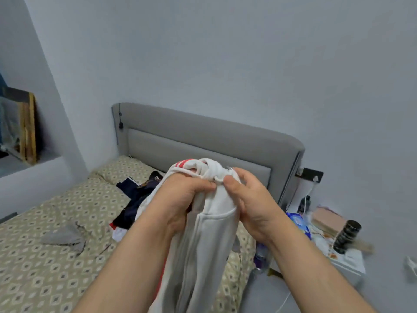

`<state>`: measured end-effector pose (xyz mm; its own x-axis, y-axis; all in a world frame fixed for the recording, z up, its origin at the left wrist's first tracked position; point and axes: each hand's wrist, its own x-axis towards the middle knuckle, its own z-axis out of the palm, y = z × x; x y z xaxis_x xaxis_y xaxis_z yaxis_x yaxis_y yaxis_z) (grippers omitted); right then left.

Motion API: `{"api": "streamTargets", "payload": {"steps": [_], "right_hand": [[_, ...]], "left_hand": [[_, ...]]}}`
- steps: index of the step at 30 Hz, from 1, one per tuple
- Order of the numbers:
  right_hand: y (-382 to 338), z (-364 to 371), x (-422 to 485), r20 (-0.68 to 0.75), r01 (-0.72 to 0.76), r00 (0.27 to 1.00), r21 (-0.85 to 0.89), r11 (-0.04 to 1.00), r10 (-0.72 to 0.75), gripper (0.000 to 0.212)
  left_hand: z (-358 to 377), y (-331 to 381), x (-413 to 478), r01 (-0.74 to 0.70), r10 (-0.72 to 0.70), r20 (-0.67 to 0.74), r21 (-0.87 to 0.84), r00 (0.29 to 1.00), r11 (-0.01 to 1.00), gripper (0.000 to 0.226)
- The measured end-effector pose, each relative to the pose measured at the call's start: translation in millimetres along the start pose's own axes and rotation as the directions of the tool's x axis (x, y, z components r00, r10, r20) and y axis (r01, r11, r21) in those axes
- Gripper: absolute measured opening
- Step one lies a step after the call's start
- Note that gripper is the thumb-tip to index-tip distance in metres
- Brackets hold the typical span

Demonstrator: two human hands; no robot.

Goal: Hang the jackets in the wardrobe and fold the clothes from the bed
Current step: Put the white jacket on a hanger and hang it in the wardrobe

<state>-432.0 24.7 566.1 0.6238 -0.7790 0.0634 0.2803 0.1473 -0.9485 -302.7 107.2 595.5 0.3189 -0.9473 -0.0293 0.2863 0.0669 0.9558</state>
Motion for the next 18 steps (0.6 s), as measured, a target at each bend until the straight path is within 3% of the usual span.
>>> {"api": "streamTargets", "payload": {"steps": [4,7,10,11,15,18], "right_hand": [[-22.2,-35.4,-26.8,-0.084,0.055,0.995,0.056,0.997,-0.05,0.035],[-45.0,-66.2,-48.5,-0.095,0.148,0.986,0.161,0.976,-0.134,0.034],[-74.4,-100.7,-68.7,-0.119,0.22,0.974,0.303,0.927,-0.192,0.046],[-84.0,-112.1,-75.1,-0.129,0.235,0.971,0.333,0.913,-0.203,0.049],[-109.9,-156.1,-100.6,-0.194,0.261,0.96,0.362,0.895,-0.201,0.053],[-121.0,-189.2,-121.3,-0.286,0.292,0.938,0.353,0.889,-0.195,0.036]], "left_hand": [[45.1,7.2,-7.5,-0.119,0.114,0.034,0.239,0.993,0.964,0.022],[83.6,-0.8,-10.0,-0.132,0.118,0.131,0.109,0.984,0.985,0.014],[120.8,-18.0,-10.3,-0.1,0.117,0.21,-0.09,0.971,0.991,0.035],[130.3,-28.2,-6.6,-0.095,0.107,0.229,-0.063,0.968,0.993,0.039],[179.9,-73.0,-4.6,0.085,-0.123,0.262,0.148,0.957,0.985,0.056],[218.7,-93.3,-11.8,0.184,-0.187,0.353,0.044,0.917,0.982,0.075]]}}
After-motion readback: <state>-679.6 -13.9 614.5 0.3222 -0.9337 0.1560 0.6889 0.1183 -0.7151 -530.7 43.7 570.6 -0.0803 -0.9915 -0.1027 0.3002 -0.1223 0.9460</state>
